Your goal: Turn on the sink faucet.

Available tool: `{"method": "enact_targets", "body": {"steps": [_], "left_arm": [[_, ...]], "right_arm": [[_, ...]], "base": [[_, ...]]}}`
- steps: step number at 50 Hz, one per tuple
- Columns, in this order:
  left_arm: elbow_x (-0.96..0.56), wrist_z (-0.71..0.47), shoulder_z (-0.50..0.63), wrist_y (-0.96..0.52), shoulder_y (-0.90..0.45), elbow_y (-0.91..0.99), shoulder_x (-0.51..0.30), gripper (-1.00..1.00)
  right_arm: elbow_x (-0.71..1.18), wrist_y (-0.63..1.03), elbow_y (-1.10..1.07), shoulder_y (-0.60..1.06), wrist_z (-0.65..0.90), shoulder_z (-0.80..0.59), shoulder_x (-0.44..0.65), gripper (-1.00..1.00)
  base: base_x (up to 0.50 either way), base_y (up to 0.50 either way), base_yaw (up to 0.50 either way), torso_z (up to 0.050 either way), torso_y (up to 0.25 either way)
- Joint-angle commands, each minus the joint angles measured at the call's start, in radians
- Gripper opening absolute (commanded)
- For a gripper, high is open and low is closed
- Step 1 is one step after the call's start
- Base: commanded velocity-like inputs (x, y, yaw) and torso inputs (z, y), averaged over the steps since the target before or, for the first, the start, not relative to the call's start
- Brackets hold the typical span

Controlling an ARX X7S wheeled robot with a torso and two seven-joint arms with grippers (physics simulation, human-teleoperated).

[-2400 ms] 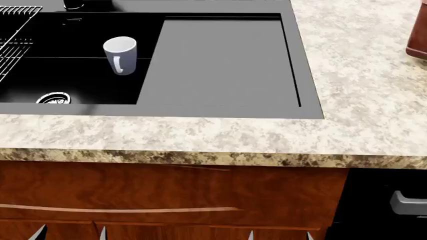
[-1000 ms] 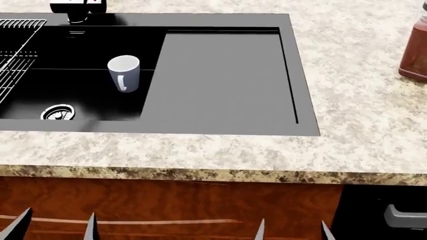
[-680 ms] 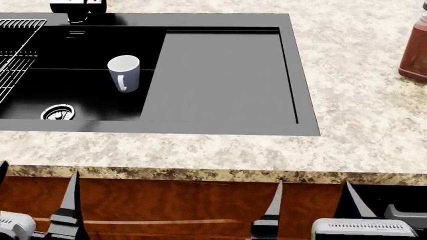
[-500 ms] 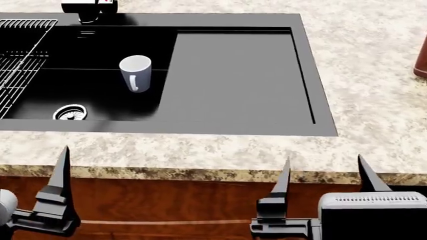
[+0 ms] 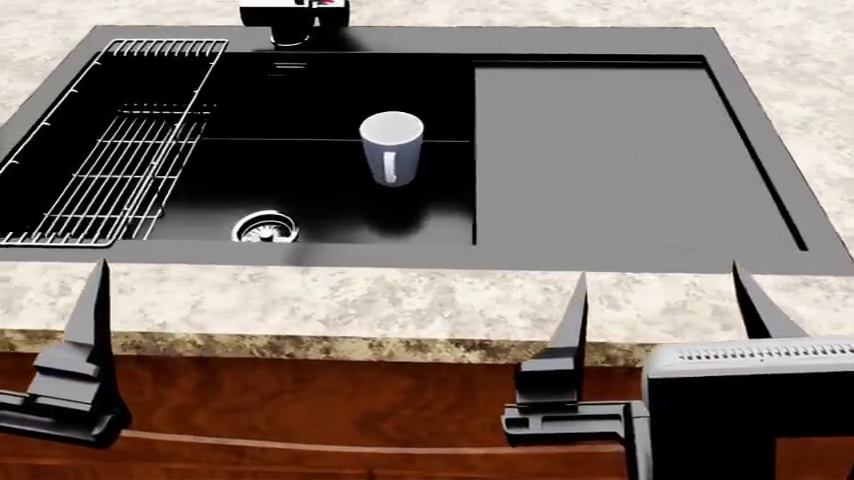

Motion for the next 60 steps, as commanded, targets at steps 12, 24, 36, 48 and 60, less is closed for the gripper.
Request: {"method": "enact_targets", "body": {"steps": [12,24,36,48,60], "left_arm": [[-0.117,-0.013,-0.096,-0.200,-0.155,0.053,-0.025,1.00],[-0.274,-0.014,-0.188,-0.528,-0.486,0.050,-0.045,1.00],[-0.308,-0.030,-0.135,-0.595,-0.605,-0.025,-0.063,1.00],[-0.338,-0.048,-0.147,-0.598,-0.620,-0.035,-0.064,1.00],[-0.350,-0.066,-0.125,-0.578,-0.619,-0.049,-0.077,1.00]], "right_arm": [[0.052,0.231,-0.126,0.128,0.019,0.015,0.009,1.00],[0.117,0.619,-0.227,0.509,0.008,-0.004,0.029,1.00],[0.134,0.684,-0.187,0.646,0.020,-0.068,0.054,1.00],[0.174,0.734,-0.199,0.699,0.053,-0.079,0.058,1.00],[0.261,0.726,-0.186,0.725,0.109,-0.063,0.076,1.00]], "base": [[0.00,0.50,0.00,0.050,0.008],[0.00,0.04,0.00,0.050,0.008],[0.08,0.00,0.00,0.050,0.008],[0.50,0.00,0.00,0.050,0.008],[0.50,0.03,0.00,0.050,0.008]]}}
